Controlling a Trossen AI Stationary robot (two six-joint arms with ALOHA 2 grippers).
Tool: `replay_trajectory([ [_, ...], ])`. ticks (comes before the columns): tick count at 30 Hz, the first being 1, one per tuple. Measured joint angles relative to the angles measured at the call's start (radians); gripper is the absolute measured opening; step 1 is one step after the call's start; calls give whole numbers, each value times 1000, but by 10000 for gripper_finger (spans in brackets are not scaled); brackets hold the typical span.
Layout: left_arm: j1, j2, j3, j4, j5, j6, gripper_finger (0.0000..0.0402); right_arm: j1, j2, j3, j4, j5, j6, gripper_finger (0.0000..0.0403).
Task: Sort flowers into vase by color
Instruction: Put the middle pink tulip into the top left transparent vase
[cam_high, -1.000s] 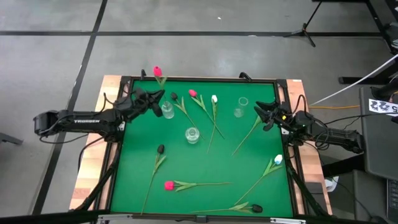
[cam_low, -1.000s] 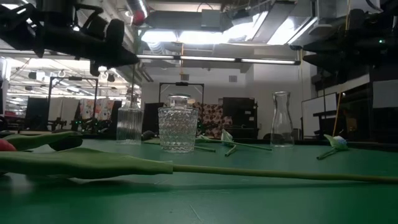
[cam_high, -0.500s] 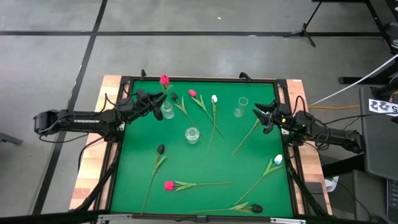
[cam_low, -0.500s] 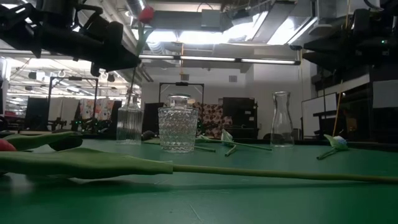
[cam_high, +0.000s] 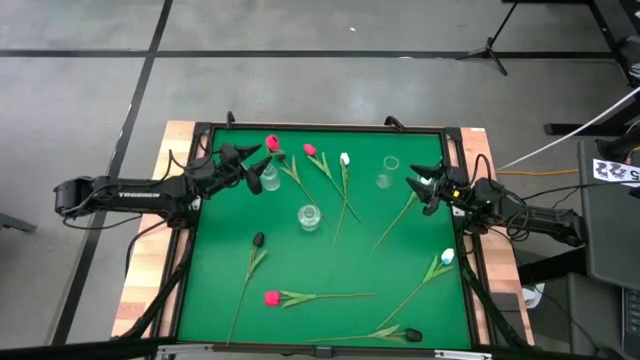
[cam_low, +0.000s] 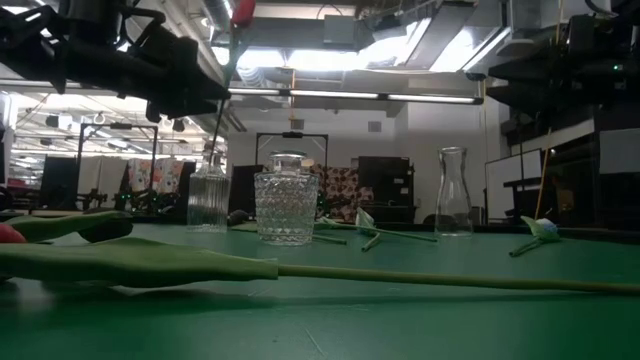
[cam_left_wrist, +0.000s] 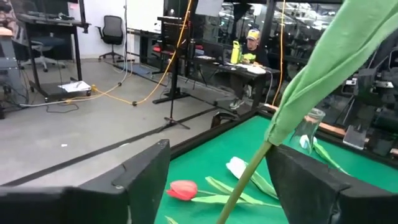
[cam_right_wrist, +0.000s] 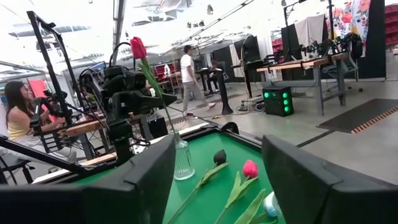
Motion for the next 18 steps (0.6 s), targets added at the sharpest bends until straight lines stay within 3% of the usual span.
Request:
replay_trajectory([
  [5, 3, -12, 0, -2, -37, -64, 272, 0, 0, 0, 0, 0, -3, 245],
  [13, 49, -31, 0, -8, -78, -323, 271, 0, 0, 0, 1, -1, -3, 244],
  [18, 51, -31, 0, -83, -78, -343, 271, 0, 0, 0, 1, -1, -4, 244],
])
